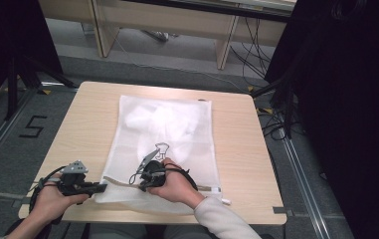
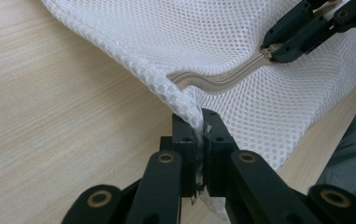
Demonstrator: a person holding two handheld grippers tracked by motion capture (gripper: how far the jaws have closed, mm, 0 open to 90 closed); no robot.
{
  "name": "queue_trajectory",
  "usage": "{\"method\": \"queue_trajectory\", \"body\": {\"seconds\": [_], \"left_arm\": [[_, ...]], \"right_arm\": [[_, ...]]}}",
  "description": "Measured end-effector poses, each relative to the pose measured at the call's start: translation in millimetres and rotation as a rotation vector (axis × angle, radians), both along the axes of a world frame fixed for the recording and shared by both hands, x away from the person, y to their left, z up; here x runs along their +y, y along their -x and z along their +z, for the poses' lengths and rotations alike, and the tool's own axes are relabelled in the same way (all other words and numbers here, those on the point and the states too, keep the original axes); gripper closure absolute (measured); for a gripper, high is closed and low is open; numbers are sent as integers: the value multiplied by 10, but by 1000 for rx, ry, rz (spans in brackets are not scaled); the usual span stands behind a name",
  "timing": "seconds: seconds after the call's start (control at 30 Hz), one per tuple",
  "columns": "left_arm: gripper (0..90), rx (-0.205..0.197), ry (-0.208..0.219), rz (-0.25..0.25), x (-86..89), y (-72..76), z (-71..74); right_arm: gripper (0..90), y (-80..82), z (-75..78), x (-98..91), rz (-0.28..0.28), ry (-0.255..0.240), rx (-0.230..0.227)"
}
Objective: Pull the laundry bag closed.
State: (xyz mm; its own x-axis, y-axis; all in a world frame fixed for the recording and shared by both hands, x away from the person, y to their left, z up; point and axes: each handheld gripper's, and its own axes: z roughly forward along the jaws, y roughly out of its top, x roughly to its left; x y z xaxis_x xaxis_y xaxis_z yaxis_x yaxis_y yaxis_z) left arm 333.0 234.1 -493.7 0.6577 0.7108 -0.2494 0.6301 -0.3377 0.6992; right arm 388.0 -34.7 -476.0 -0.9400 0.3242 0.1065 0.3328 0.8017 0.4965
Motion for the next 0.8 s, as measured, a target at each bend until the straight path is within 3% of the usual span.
{"method": "queue_trajectory", "body": {"seconds": [0.17,0.33,0.37,0.47,0.8], "left_arm": [[851,2,16,12,-9,4,-4],[851,1,-1,1,1,0,-1],[851,2,14,13,-9,3,-4],[851,11,-15,-3,6,-1,10],[851,11,-14,-8,8,-4,10]], "right_arm": [[825,-6,16,-25,1,10,-3],[825,-16,27,-58,-3,7,0],[825,-16,31,-64,-5,12,-3],[825,-15,42,-86,-11,14,1],[825,-24,61,-147,-20,20,0]]}}
